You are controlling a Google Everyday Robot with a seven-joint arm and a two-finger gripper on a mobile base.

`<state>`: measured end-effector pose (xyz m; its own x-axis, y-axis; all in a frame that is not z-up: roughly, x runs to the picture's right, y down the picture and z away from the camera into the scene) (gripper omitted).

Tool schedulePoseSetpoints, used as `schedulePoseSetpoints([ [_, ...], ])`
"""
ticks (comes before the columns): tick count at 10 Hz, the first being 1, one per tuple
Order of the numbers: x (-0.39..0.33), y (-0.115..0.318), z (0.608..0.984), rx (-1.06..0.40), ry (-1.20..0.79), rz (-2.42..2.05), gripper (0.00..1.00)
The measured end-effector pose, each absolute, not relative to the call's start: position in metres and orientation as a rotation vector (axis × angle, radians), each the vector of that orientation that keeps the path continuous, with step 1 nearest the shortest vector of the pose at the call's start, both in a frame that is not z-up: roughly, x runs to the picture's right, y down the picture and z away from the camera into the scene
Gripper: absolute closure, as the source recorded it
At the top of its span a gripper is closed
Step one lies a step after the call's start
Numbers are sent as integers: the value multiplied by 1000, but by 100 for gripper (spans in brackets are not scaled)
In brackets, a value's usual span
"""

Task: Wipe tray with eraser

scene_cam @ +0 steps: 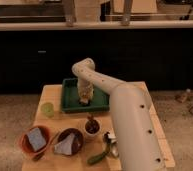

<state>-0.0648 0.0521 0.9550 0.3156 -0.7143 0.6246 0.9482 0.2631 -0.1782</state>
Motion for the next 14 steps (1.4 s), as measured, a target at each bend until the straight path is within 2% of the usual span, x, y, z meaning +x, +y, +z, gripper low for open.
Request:
schedulePoseSetpoints([
  [3,-70,63,944,-579,-503,-1210,95],
  [6,-44,58,940,-588,-470,-1183,95],
  [9,-20,47,944,-597,-429,-1139,95],
  [14,-32,28,962,-582,-376,-1122,95],
])
